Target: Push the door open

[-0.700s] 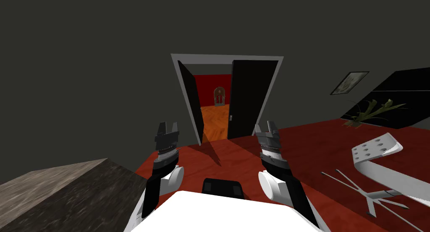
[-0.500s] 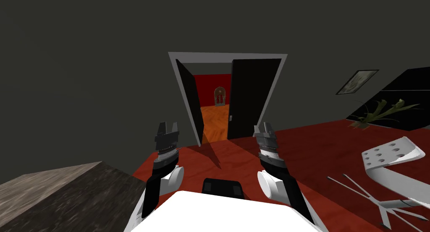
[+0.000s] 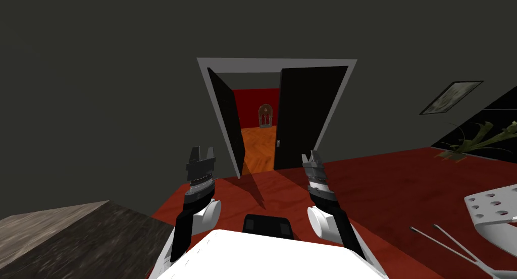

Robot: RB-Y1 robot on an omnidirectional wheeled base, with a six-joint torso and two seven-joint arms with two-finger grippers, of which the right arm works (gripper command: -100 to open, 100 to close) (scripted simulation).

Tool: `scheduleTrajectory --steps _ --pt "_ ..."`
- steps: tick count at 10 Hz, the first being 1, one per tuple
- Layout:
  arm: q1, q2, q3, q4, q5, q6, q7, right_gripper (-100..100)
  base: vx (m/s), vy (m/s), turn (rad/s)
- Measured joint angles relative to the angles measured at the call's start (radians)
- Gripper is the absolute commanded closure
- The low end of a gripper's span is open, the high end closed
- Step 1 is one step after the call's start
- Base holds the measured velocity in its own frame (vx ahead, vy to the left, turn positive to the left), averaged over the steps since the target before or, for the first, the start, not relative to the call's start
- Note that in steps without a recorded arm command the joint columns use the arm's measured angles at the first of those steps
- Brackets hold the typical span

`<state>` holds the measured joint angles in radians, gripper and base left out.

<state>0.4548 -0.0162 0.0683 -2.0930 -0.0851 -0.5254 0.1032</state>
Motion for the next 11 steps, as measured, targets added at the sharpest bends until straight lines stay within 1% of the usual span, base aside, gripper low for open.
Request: scheduleTrajectory --steps 2,4,5,6,7,8,9,11 --pt "-0.007 -0.004 0.004 0.039 0.004 -0.009 -0.001 -100 0.095 -0.039 0.039" --pt "-0.021 -0.009 0.003 0.084 0.006 -0.015 -0.004 -100 0.096 -0.037 0.044" --pt "-0.025 -0.015 0.002 0.103 0.005 -0.018 -0.007 -100 0.103 -0.053 0.038" --pt "-0.026 -0.018 0.003 0.126 0.007 -0.026 -0.009 -100 0.1 -0.049 0.05" --pt "-0.035 -0.021 0.002 0.155 0.007 -0.032 -0.011 -100 0.099 -0.047 0.047" --pt "-0.037 -0.025 0.002 0.177 0.008 -0.037 -0.014 -100 0.095 -0.051 0.048" --pt "-0.039 -0.025 0.006 0.197 0.011 -0.041 -0.015 -100 0.088 -0.057 0.043" --pt "-0.056 -0.026 0.007 0.242 0.014 -0.041 -0.015 -100 0.093 -0.065 0.052"
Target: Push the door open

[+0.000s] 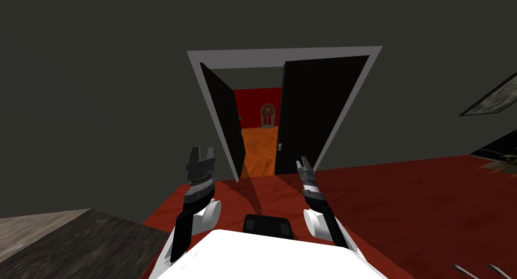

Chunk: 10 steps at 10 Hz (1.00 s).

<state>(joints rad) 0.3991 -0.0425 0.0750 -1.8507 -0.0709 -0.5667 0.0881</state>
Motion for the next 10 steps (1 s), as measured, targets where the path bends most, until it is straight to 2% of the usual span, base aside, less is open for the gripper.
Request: scheduleTrajectory --steps 2,4,6,10 --pt "-0.016 -0.015 -0.008 0.062 -0.003 -0.015 -0.012 -100 0.101 -0.047 0.052" --pt "-0.03 -0.007 -0.001 0.116 0.004 -0.023 -0.009 -100 0.1 -0.064 0.05" --pt "-0.031 -0.01 0.003 0.163 0.008 -0.038 -0.012 -100 0.078 -0.056 0.052" --pt "-0.058 -0.014 0.002 0.28 0.012 -0.063 -0.023 -100 0.098 -0.065 0.051"
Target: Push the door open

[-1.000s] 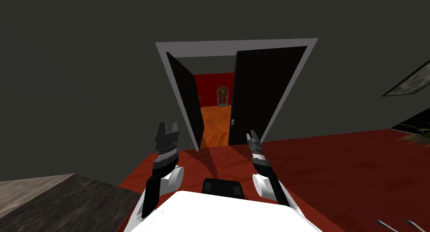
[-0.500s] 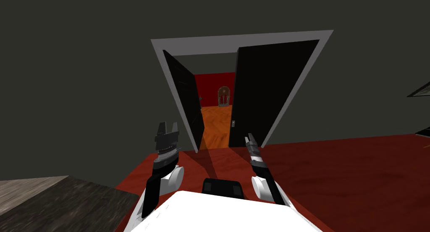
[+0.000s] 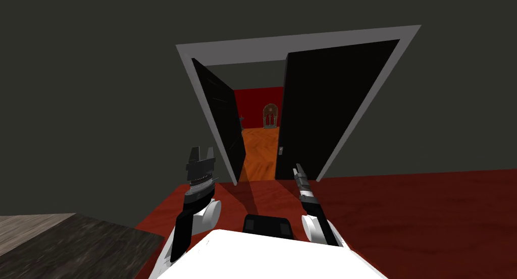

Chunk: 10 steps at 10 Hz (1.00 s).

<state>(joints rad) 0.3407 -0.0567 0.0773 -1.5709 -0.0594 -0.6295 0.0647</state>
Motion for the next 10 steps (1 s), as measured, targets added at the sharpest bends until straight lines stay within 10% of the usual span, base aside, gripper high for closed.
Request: scheduleTrajectory --steps 10 --pt "-0.053 0.011 0.006 0.248 0.013 -0.048 -0.018 -100 0.09 -0.058 0.047"
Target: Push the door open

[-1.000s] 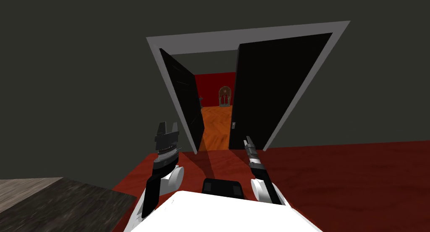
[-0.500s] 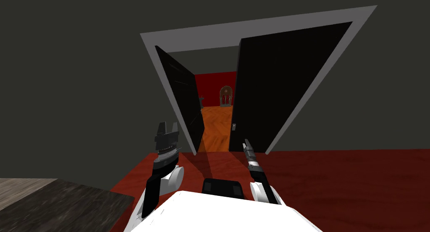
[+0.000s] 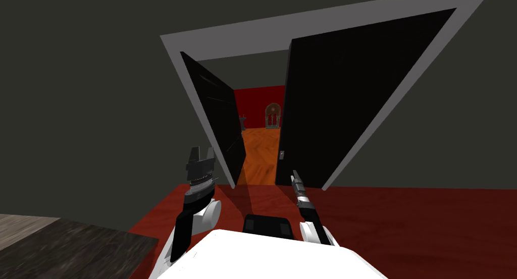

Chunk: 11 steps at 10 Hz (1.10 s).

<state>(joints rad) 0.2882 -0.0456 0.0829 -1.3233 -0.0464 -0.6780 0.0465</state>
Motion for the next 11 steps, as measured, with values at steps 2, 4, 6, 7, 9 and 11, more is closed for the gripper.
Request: scheduleTrajectory --steps 2,4,6,7,9,11 --pt "-0.01 0.005 0.001 0.055 0.003 -0.018 -0.002 -100 0.085 -0.07 0.034" --pt "-0.014 0.01 0.004 0.085 0.005 -0.021 -0.005 -100 0.086 -0.056 0.046" --pt "-0.021 0.015 0.005 0.125 0.007 -0.03 -0.008 -100 0.097 -0.047 0.034" --pt "-0.023 0.016 0.005 0.141 0.008 -0.034 -0.01 -100 0.094 -0.035 0.024" --pt "-0.046 0.022 0.003 0.204 0.009 -0.051 -0.013 -100 0.14 -0.061 0.055" --pt "-0.046 0.029 0.006 0.237 0.012 -0.053 -0.019 -100 0.169 -0.1 0.031"
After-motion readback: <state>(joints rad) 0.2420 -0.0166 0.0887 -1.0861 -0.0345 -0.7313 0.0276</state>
